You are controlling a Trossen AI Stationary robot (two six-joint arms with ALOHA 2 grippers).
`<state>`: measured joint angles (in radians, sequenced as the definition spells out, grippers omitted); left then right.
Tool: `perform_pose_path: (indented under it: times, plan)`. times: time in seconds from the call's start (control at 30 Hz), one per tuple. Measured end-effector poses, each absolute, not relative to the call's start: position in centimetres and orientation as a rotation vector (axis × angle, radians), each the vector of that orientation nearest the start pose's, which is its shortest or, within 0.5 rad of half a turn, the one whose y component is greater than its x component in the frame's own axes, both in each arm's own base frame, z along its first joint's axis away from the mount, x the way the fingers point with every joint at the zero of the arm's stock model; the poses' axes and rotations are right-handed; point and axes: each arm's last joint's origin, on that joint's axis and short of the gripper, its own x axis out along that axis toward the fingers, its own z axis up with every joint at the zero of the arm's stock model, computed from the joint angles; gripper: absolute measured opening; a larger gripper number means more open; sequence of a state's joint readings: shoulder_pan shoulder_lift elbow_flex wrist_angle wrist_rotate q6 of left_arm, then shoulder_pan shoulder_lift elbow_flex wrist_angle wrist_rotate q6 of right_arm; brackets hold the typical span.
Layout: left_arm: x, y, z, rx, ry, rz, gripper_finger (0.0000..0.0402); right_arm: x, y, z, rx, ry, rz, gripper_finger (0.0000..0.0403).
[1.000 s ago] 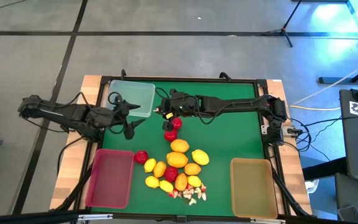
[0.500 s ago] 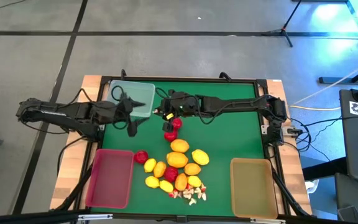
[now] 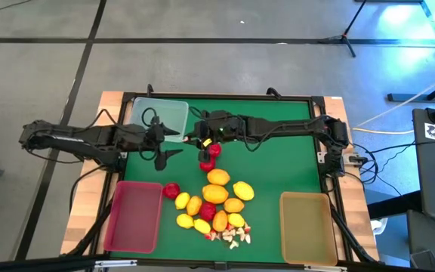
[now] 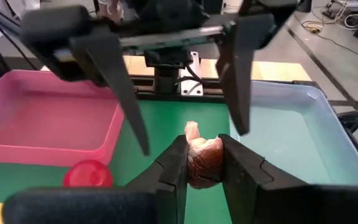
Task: Sort produce into baskets
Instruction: Put the brown mushroom into the white bin
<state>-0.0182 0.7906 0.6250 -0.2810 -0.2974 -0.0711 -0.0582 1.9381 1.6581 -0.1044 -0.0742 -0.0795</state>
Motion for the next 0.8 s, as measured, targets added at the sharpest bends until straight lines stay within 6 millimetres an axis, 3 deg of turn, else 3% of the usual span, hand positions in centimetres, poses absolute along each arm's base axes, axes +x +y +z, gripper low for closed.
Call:
perform_pose_path:
  times: [0.3,0.57,0.67,0.8]
  plan:
    - [16.7,0.9,25.6,0.042,0.533,0.318,0.031,44.7,-2.5,27.8,-0.042,0.634,0.03,0.0079]
    - [16.3,1.3,25.0,0.044,0.61,0.344,0.031,47.2,-2.5,22.3,-0.003,0.684,0.051,0.0081]
    - [16.2,1.2,24.8,0.051,0.639,0.337,0.031,47.8,-2.5,21.0,0.003,0.691,0.065,0.0098]
    - [15.9,1.2,24.5,0.052,0.676,0.335,0.031,48.0,-2.5,20.7,0.01,0.676,0.061,0.0147]
